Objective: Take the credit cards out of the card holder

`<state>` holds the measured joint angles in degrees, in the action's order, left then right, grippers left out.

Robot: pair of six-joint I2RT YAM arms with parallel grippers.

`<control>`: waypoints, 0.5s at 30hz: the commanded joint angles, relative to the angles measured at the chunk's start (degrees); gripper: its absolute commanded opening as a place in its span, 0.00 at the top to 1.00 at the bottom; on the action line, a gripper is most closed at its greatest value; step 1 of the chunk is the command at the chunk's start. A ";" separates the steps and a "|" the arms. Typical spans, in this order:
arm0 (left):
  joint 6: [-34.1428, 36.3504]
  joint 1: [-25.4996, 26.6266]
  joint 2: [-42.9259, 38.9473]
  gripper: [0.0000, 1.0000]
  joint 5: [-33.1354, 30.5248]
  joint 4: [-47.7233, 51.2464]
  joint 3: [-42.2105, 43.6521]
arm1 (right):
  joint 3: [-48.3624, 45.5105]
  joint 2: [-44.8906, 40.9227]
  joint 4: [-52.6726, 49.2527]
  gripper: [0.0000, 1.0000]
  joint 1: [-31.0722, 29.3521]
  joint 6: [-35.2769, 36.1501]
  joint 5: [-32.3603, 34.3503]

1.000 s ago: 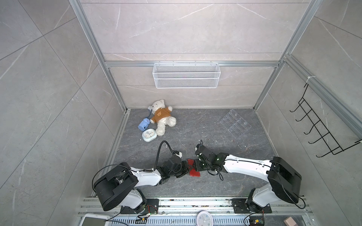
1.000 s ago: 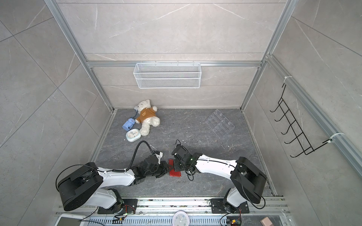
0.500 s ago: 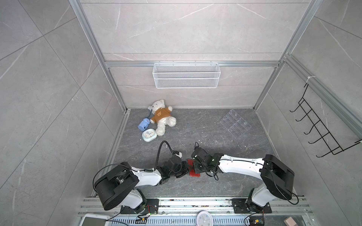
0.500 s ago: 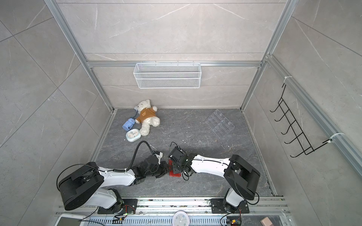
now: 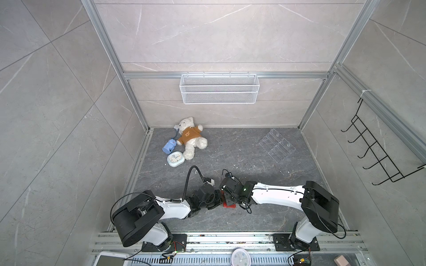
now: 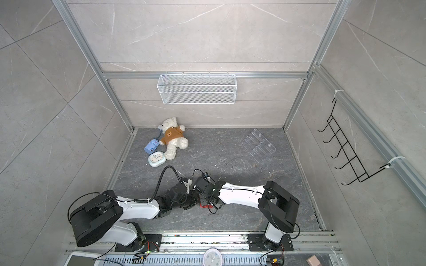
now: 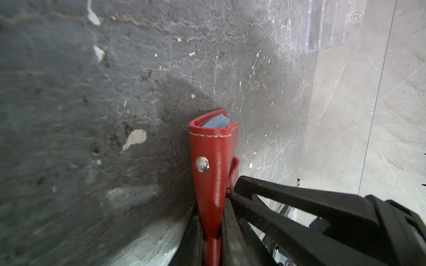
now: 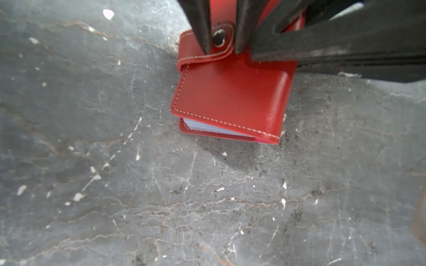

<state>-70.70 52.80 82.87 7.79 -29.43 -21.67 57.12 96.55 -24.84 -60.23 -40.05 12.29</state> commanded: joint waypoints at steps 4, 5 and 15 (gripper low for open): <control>1.12 0.72 1.42 1.00 -0.43 2.54 -0.58 | 0.14 2.37 -5.46 0.87 -0.15 -0.20 6.17; 1.09 0.75 1.42 1.00 -0.47 2.45 -0.57 | 0.18 2.26 -5.66 0.88 -0.15 -0.20 6.46; 1.11 0.73 1.20 1.00 -0.87 3.05 -0.14 | -0.33 0.84 -5.58 0.96 -0.33 -0.56 7.77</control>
<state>-70.70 53.01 83.31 7.62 -30.22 -21.85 57.71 96.82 -25.69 -60.97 -40.18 16.12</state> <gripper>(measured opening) 0.113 0.050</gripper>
